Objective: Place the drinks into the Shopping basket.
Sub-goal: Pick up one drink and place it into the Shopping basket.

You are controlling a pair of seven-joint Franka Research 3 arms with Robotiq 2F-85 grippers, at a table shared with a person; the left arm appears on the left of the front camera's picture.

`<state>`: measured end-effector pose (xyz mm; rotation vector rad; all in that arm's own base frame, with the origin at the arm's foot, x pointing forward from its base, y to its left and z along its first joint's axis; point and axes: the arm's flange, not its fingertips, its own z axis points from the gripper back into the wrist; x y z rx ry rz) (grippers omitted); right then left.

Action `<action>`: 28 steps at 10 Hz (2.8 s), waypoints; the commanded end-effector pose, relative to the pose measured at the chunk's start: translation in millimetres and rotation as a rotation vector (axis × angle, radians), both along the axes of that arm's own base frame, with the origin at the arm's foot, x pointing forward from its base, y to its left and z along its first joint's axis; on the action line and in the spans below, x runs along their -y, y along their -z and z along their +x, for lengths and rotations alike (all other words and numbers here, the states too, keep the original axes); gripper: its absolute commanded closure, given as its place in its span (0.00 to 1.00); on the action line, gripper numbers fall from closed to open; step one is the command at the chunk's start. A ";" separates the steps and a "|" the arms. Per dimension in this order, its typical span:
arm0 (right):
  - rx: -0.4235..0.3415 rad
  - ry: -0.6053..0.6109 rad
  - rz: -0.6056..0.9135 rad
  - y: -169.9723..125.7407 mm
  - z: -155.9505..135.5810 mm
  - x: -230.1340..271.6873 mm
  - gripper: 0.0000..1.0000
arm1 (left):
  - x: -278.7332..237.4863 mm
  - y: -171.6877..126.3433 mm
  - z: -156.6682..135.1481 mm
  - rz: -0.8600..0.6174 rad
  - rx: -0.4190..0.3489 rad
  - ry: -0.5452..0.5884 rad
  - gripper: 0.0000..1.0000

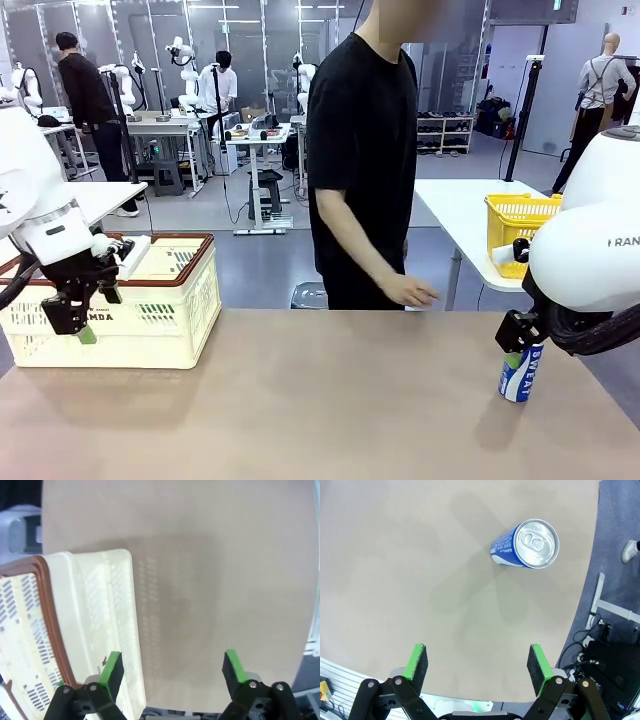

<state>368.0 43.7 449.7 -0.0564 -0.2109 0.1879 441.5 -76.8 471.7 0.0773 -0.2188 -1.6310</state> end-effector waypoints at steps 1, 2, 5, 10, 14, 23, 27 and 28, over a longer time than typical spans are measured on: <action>0.002 -0.004 -0.003 -1.0 -0.3 0.8 0.00 | 6.9 -5.0 0.7 0.016 0.012 0.014 0.00; 0.002 -0.004 -0.003 -1.0 -0.3 0.8 0.00 | 6.9 -5.0 0.7 0.016 0.012 0.014 0.00; 0.031 0.045 0.028 -4.6 12.2 11.4 0.00 | 6.9 -5.0 0.7 0.016 0.012 0.014 0.00; 0.058 0.036 0.015 -16.8 78.0 46.7 0.00 | 6.9 -5.0 0.7 0.016 0.012 0.014 0.00; 0.025 0.042 0.035 -19.1 89.7 49.3 0.00 | 6.9 -5.0 0.7 0.016 0.012 0.014 0.00; -0.060 0.062 0.071 37.3 115.2 55.0 0.00 | 6.9 -5.0 0.7 0.016 0.012 0.014 0.00; -0.096 0.053 0.083 60.5 126.6 54.9 0.00 | 6.9 -5.0 0.7 0.016 0.012 0.014 0.00; -0.104 0.058 0.073 65.1 129.2 54.9 0.00 | 6.9 -5.0 0.7 0.016 0.012 0.014 0.00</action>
